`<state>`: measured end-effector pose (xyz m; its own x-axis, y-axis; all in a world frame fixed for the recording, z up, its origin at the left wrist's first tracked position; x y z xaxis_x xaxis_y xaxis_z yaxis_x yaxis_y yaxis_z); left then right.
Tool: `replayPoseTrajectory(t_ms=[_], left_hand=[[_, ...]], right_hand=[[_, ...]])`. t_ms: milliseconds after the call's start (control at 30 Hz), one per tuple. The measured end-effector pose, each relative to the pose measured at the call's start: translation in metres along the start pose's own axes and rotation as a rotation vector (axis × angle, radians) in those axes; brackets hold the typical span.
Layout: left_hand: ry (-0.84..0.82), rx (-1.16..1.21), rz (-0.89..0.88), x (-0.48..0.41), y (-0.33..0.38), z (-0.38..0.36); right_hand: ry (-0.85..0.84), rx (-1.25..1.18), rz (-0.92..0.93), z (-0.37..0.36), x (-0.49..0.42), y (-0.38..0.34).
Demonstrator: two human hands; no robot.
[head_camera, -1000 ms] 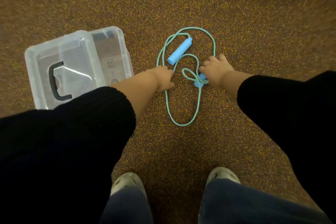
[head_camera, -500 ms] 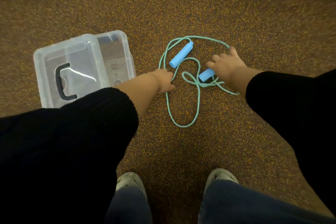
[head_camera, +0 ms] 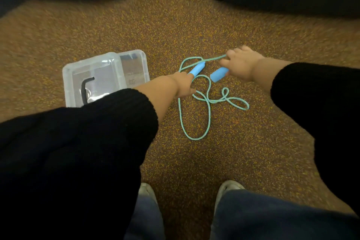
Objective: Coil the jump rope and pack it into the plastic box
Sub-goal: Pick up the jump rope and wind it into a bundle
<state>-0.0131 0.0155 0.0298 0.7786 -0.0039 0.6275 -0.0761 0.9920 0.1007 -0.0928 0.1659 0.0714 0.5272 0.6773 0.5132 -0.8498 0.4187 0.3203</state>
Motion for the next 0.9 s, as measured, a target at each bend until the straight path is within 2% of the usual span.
replayPoseTrajectory(t_ms=[367,500,600,800,900], left_hand=[[0.069,0.061,-0.06,0.075,0.02,0.059],[0.122,0.154,-0.077,0.11,0.03,0.08],[0.133,0.377,-0.119,0.14,0.04,0.092],[-0.056,0.938,-0.19,0.201,0.041,0.09],[-0.164,1.155,-0.263,0.229,0.047,0.08]], right_hand=[[0.042,-0.064,0.13,0.093,0.068,-0.01],[0.051,-0.11,0.188,0.124,0.091,-0.024],[0.106,-0.163,0.25,0.143,0.109,-0.041],[0.288,-0.455,0.287,0.168,0.149,-0.072],[0.337,-0.584,0.238,0.174,0.166,-0.08]])
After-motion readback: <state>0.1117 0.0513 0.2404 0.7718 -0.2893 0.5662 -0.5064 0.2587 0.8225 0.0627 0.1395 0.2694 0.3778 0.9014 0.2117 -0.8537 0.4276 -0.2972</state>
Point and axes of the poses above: each hand's wrist, its own x-axis away from the middle knuckle, its own z-axis out of the back of the hand, y = z × x, the point moved 4 cm from there along -x, towards the middle knuckle, and after that the axes turned 4 degrees about z, right-handed, at the moved point
